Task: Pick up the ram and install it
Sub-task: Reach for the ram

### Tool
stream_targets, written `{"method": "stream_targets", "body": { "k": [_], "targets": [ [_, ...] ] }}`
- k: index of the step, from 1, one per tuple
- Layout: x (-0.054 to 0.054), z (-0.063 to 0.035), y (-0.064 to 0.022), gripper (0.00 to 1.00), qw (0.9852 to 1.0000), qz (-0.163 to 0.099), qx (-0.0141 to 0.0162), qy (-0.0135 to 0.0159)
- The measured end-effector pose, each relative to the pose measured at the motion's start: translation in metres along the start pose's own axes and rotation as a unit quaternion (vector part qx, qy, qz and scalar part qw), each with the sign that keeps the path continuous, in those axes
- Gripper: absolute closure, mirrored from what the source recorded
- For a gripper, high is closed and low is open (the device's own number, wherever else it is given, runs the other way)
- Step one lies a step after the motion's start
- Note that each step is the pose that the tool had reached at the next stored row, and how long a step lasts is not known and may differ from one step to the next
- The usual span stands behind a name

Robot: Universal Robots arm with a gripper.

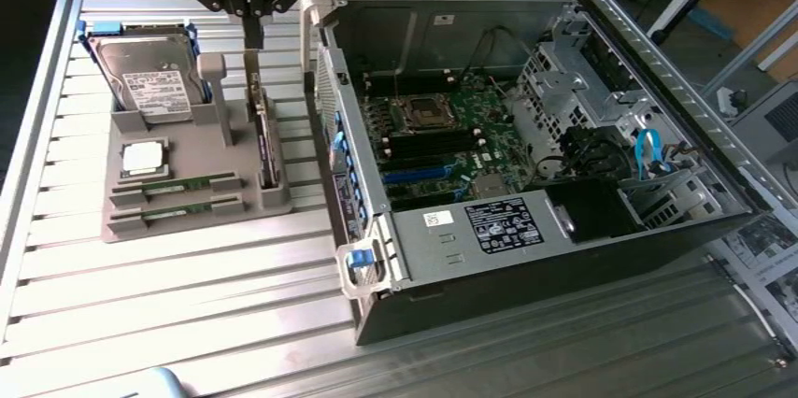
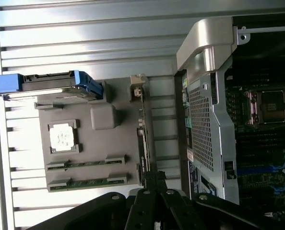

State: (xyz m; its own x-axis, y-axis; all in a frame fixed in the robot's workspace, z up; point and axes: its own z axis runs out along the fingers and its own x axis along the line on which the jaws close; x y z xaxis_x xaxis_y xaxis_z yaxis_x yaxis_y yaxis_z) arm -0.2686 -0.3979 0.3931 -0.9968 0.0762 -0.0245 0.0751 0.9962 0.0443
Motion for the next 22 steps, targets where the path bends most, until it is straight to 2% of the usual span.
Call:
{"method": "stream_targets", "body": {
  "k": [22],
  "targets": [
    [0.026,-0.0006,-0.0017,0.89,1.0000,0.000,0.0000,0.0000]
  ]
}}
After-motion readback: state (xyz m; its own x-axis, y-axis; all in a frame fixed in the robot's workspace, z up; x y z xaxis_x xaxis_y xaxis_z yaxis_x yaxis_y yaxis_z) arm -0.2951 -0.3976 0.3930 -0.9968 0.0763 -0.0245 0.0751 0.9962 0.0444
